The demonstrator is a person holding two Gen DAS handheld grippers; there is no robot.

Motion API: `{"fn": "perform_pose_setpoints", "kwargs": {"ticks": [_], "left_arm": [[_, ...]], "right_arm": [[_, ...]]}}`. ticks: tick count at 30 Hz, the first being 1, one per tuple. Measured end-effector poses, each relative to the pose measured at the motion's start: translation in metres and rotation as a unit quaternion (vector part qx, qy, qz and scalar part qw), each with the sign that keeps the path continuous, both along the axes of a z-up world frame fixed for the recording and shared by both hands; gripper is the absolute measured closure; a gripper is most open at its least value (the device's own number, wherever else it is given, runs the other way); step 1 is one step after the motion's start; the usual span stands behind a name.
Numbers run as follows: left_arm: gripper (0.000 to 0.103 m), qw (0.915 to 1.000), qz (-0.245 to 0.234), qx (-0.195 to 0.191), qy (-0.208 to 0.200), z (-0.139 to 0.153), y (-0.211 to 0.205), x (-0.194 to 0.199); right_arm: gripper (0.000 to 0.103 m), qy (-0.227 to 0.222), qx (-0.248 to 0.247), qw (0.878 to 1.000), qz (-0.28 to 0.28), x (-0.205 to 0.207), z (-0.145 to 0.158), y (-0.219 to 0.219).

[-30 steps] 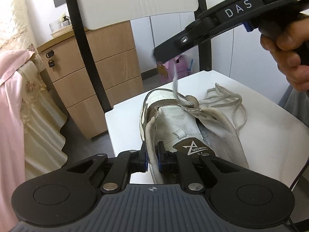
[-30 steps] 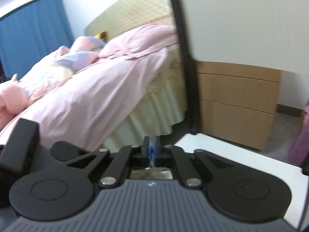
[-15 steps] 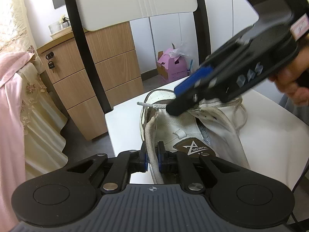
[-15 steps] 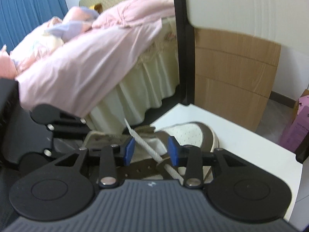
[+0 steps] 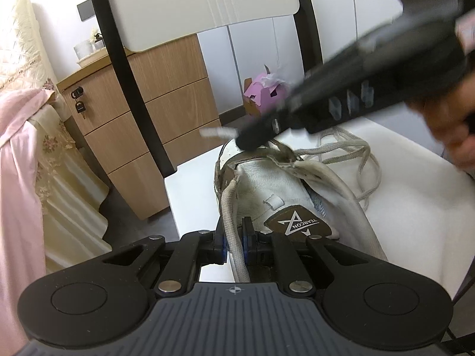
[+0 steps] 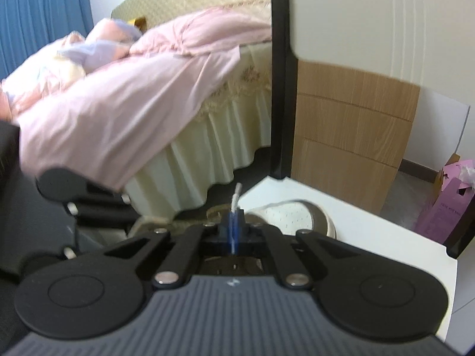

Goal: Lace up shoes with both hands
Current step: 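Grasp the white lace tip with the right gripper and pull it upward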

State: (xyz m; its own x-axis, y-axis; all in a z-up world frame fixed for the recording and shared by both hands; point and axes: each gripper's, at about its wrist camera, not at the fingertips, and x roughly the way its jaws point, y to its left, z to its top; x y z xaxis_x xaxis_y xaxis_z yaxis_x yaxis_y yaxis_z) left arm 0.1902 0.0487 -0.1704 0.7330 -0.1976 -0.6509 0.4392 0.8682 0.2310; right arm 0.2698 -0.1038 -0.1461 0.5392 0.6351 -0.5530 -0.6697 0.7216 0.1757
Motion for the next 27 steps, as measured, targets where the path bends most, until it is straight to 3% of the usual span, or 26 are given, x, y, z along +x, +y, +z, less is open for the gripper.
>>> {"fn": "perform_pose_setpoints", "kwargs": {"ticks": [5,15,21,27], "left_arm": [[0.093,0.9993,-0.018,0.030,-0.016,-0.003,-0.012,-0.005],[0.093,0.9995,-0.008,0.028,-0.012,-0.003,-0.013,-0.003],[0.093,0.9995,-0.008,0.030,-0.011,-0.003,-0.015,-0.002],[0.093,0.9995,-0.009,0.029,-0.010,-0.004,-0.014,-0.001]], "right_arm": [[0.101,-0.028,0.058,0.998,0.008,-0.002,0.039,-0.002],[0.101,-0.093,0.146,0.984,0.052,0.002,0.138,0.019],[0.101,-0.131,0.197,0.968,0.081,0.004,0.198,0.031],[0.101,-0.167,0.268,0.943,0.106,-0.001,0.261,0.028]]}}
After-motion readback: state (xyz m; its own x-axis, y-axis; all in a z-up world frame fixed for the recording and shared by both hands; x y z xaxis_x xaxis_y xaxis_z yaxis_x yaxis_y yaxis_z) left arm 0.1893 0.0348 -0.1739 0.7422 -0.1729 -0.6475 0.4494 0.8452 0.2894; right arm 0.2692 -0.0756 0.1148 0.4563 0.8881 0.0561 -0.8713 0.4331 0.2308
